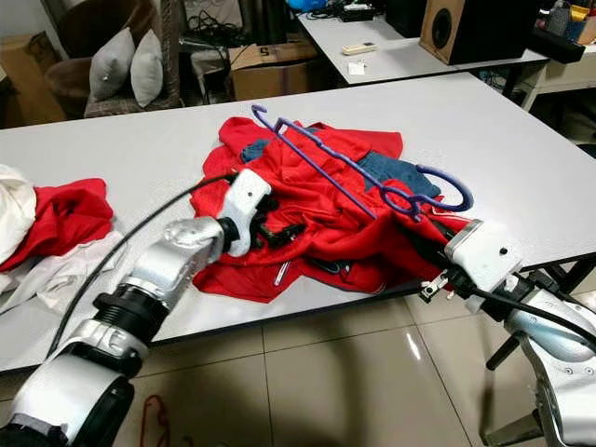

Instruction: Hang hanger

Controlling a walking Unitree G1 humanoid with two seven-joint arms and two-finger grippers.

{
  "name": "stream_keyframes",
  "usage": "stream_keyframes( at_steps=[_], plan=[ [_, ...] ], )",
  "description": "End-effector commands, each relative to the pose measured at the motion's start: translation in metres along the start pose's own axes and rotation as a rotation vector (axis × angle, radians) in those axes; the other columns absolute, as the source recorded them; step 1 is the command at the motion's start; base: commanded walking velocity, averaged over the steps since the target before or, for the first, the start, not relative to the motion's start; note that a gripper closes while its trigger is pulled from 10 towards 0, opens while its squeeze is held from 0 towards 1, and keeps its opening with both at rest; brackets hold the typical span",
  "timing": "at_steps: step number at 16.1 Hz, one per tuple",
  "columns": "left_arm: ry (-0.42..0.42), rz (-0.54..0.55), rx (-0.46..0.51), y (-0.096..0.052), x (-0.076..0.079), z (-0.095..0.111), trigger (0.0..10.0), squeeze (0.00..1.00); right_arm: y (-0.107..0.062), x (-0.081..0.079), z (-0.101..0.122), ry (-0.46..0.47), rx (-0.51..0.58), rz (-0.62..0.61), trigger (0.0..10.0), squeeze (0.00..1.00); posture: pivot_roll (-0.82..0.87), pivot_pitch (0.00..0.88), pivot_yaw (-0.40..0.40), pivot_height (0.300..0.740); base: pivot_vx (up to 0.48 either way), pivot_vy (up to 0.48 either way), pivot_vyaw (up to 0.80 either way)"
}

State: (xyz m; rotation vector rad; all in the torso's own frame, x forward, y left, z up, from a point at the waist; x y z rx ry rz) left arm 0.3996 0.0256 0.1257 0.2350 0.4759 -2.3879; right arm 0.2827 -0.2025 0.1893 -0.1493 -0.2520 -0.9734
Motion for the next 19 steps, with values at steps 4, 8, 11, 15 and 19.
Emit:
stream_keyframes(
  at_steps=[4,8,11,15,19],
  plan=[
    [-0.208,-0.130,0.316,-0.027,0.000,0.049,10.0,0.00,-0.003,0.004,0.007,0.031,0.047,-0.018,0.0,0.00,-0.10,0.000,0.109,0.740,0.000,0.000,0.00],
    [0.057,-0.126,0.005,-0.017,0.016,-0.007,10.0,0.00,0.001,0.001,0.006,0.033,0.048,-0.002,0.0,0.00,-0.09,0.000,0.104,0.740,0.000,0.000,0.00],
    [0.028,0.124,-0.081,-0.016,-0.023,-0.016,10.0,0.00,0.002,-0.001,0.006,0.030,0.049,0.009,0.0,0.00,-0.09,0.000,0.104,0.740,0.000,0.000,0.00],
    [0.103,0.200,-0.024,-0.021,-0.041,-0.005,0.0,0.00,-0.001,0.001,0.006,0.024,0.049,0.002,0.0,0.00,-0.10,0.000,0.104,0.740,0.000,0.000,0.00],
    [0.113,0.112,0.017,-0.017,-0.024,-0.001,0.0,0.00,0.000,-0.001,0.005,0.024,0.046,0.012,0.0,0.00,-0.10,0.000,0.108,0.740,0.000,0.000,0.00]
  ],
)
Point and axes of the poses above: a point about 5 cm out from each wrist's last joint towards the gripper, its own y axis pointing out of the wrist towards the gripper, its own z axis along the axis of the wrist's last joint, x = y × z, the point moved 6 cm from there along y, pointing out of the wrist towards the gripper, and after that the axes turned 14 degrees about y, right-handed, at the moved point
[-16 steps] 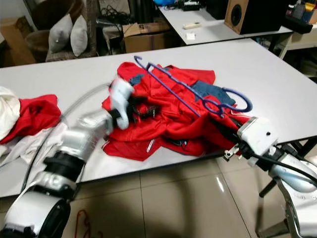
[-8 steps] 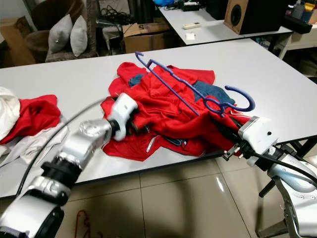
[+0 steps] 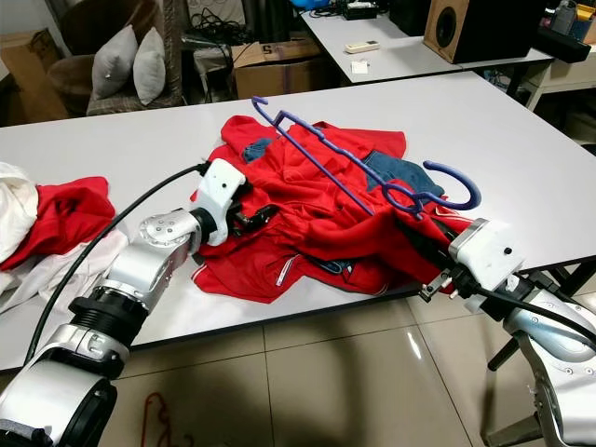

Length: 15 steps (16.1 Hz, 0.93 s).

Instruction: Hang hanger

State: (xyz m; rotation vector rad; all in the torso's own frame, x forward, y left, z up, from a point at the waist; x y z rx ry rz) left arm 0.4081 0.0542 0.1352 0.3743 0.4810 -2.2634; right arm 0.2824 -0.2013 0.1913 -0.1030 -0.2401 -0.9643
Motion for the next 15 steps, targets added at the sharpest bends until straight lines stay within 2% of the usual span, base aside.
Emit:
stream_keyframes(
  at_steps=[1,4,6,7,9,11,14,15],
  plan=[
    [0.011,-0.037,0.015,-0.001,0.006,0.003,0.0,0.00,-0.001,-0.001,0.002,-0.005,0.010,0.007,0.0,0.00,-0.10,0.000,0.109,0.740,0.000,0.000,0.00],
    [0.042,-0.143,0.006,-0.002,0.023,-0.002,0.0,0.00,-0.001,-0.002,0.001,-0.005,0.003,0.014,0.0,0.00,-0.10,0.000,0.111,0.740,0.000,0.000,0.00],
    [0.100,-0.162,-0.023,-0.003,0.024,-0.008,0.0,0.00,-0.001,-0.002,0.000,-0.007,0.000,0.017,0.0,0.00,-0.10,0.000,0.112,0.740,0.000,0.000,0.00],
    [0.136,-0.154,-0.032,-0.005,0.021,-0.009,0.0,0.00,-0.001,-0.002,0.000,-0.009,-0.001,0.018,0.0,0.00,-0.10,0.000,0.112,0.740,0.000,0.000,0.00],
    [0.150,-0.118,-0.030,-0.005,0.013,-0.007,0.0,0.00,-0.001,-0.002,-0.001,-0.011,-0.004,0.022,0.0,0.00,-0.09,0.000,0.111,0.740,0.000,0.000,0.00],
    [0.142,-0.071,-0.025,-0.004,0.003,-0.004,0.0,0.00,-0.002,-0.004,-0.002,-0.007,-0.009,0.029,0.0,0.00,-0.09,0.000,0.111,0.740,0.000,0.000,0.00],
    [0.131,-0.066,-0.017,-0.004,0.002,-0.003,0.0,0.00,-0.002,-0.005,-0.003,-0.004,-0.009,0.035,0.0,0.00,-0.09,0.000,0.113,0.740,0.000,0.000,0.00],
    [0.102,-0.053,-0.007,-0.004,0.000,-0.002,0.0,0.00,-0.001,-0.006,-0.002,-0.005,-0.007,0.038,0.0,0.00,-0.09,0.000,0.113,0.740,0.000,0.000,0.00]
  ],
)
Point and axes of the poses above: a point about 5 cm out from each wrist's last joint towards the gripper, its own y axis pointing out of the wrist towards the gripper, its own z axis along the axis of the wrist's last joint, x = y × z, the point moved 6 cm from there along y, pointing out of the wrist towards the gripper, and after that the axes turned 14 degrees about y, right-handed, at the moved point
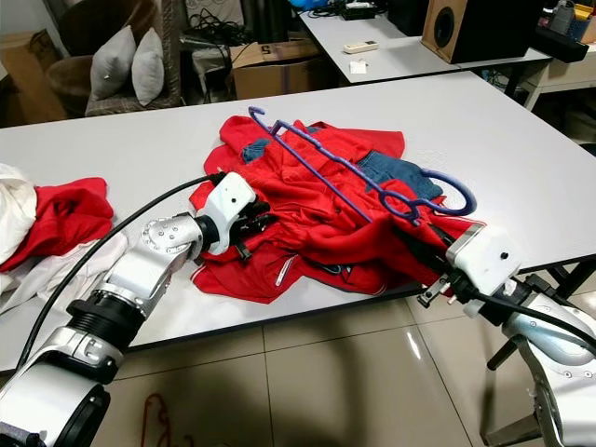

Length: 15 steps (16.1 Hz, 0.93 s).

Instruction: Hang hanger

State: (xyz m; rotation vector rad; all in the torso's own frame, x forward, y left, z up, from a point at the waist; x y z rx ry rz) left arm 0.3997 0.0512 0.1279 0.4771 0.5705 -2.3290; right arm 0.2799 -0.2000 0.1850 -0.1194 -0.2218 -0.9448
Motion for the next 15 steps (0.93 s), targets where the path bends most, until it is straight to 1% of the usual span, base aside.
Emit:
stream_keyframes(
  at_steps=[1,2,3,4,5,6,7,8,9,10,11,13,15],
  plan=[
    [-0.028,0.075,0.003,-0.003,-0.020,0.002,0.0,0.00,0.000,-0.002,0.004,-0.016,0.016,0.017,0.0,0.00,-0.10,0.000,0.113,0.740,0.000,0.000,0.00],
    [-0.046,0.151,-0.005,-0.006,-0.037,0.001,0.0,0.00,0.000,-0.002,0.005,-0.018,0.023,0.015,0.0,0.00,-0.10,0.000,0.112,0.740,0.000,0.000,0.00],
    [-0.046,0.151,-0.005,-0.006,-0.037,0.001,0.0,0.00,0.000,-0.002,0.005,-0.018,0.023,0.015,0.0,0.00,-0.10,0.000,0.112,0.740,0.000,0.000,0.00],
    [-0.051,0.181,-0.009,-0.008,-0.043,0.001,0.0,0.00,0.000,-0.002,0.006,-0.019,0.026,0.014,0.0,0.00,-0.10,0.000,0.112,0.740,0.000,0.000,0.00],
    [-0.051,0.314,-0.019,-0.019,-0.078,0.002,0.0,0.00,0.000,-0.001,0.007,-0.017,0.036,0.005,0.0,0.00,-0.09,0.000,0.110,0.740,0.000,0.000,0.00],
    [-0.051,0.314,-0.019,-0.019,-0.078,0.002,0.0,0.00,0.000,-0.001,0.007,-0.017,0.036,0.005,0.0,0.00,-0.09,0.000,0.110,0.740,0.000,0.000,0.00],
    [-0.029,0.430,-0.013,-0.033,-0.113,0.010,0.0,0.00,0.000,0.003,0.011,-0.019,0.057,-0.014,0.0,0.00,-0.09,0.000,0.108,0.740,0.000,0.000,0.00],
    [-0.020,0.465,-0.008,-0.039,-0.124,0.013,0.0,0.00,0.001,0.005,0.013,-0.011,0.071,-0.025,0.0,0.00,-0.09,0.000,0.108,0.740,0.000,0.000,0.00],
    [-0.017,0.510,0.021,-0.046,-0.142,0.024,0.0,0.00,0.003,0.009,0.018,0.002,0.099,-0.044,0.0,0.00,-0.09,0.000,0.108,0.740,0.000,0.000,0.00],
    [-0.024,0.525,0.045,-0.050,-0.151,0.032,0.0,0.00,0.003,0.011,0.020,0.009,0.113,-0.052,0.0,0.00,-0.09,0.000,0.105,0.740,0.000,0.000,0.00],
    [-0.026,0.531,0.052,-0.051,-0.154,0.035,0.0,0.00,0.003,0.011,0.019,0.008,0.111,-0.050,0.0,0.00,-0.09,0.000,0.105,0.740,0.000,0.000,0.00],
    [-0.035,0.526,0.072,-0.050,-0.157,0.041,0.0,0.00,0.002,0.010,0.018,0.003,0.102,-0.034,0.0,0.00,-0.09,0.000,0.107,0.740,0.000,0.000,0.00],
    [-0.032,0.506,0.077,-0.047,-0.155,0.043,0.0,0.00,0.001,0.011,0.019,0.002,0.101,-0.036,0.0,0.00,-0.09,0.000,0.107,0.740,0.000,0.000,0.00]
  ],
)
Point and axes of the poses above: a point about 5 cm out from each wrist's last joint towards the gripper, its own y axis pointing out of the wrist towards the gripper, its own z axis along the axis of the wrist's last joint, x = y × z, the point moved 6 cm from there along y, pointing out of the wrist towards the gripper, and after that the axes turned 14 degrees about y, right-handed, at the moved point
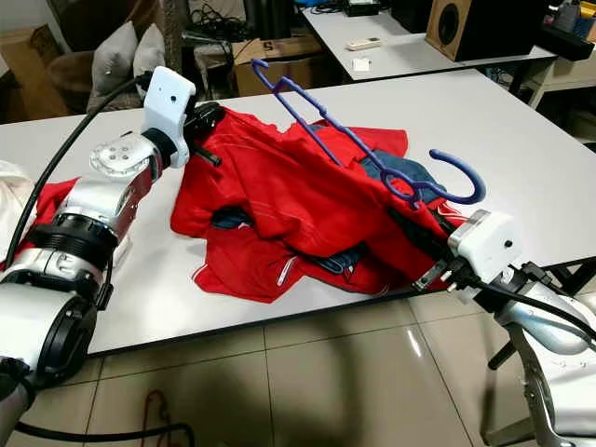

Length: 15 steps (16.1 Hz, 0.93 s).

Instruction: Hang hanger

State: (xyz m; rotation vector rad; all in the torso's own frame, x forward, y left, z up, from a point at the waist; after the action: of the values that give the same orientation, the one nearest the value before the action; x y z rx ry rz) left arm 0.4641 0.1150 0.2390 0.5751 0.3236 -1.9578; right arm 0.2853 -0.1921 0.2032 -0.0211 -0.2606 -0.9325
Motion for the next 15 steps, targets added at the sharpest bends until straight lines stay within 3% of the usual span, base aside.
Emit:
stream_keyframes(
  at_steps=[1,4,5,10,12,15],
  plan=[
    [-0.016,0.087,-0.023,-0.008,-0.028,-0.005,0.0,0.00,-0.008,0.011,0.002,-0.012,-0.001,-0.040,0.0,0.00,-0.09,0.000,0.109,0.740,0.000,0.000,0.00],
    [0.013,0.104,-0.043,-0.010,-0.030,-0.012,0.0,0.00,-0.010,0.023,0.004,0.005,0.026,-0.122,0.0,0.00,-0.10,0.000,0.112,0.740,0.000,0.000,0.00],
    [0.021,0.120,-0.057,-0.013,-0.033,-0.018,0.0,0.00,-0.013,0.032,0.010,0.036,0.072,-0.186,0.0,0.00,-0.10,0.000,0.112,0.740,0.000,0.000,0.00],
    [0.017,0.139,-0.083,-0.022,-0.036,-0.034,0.0,0.00,-0.020,0.047,0.022,0.169,0.210,-0.289,0.0,0.00,-0.10,0.000,0.108,0.740,0.000,0.000,0.00],
    [0.008,0.150,-0.092,-0.027,-0.037,-0.041,0.0,0.00,-0.022,0.047,0.020,0.228,0.230,-0.290,0.0,0.00,-0.10,0.000,0.102,0.740,0.000,0.000,0.00],
    [0.005,0.154,-0.098,-0.030,-0.037,-0.046,0.0,0.00,-0.020,0.042,0.016,0.219,0.194,-0.244,0.0,0.00,-0.10,0.000,0.100,0.740,0.000,0.000,0.00]
  ],
)
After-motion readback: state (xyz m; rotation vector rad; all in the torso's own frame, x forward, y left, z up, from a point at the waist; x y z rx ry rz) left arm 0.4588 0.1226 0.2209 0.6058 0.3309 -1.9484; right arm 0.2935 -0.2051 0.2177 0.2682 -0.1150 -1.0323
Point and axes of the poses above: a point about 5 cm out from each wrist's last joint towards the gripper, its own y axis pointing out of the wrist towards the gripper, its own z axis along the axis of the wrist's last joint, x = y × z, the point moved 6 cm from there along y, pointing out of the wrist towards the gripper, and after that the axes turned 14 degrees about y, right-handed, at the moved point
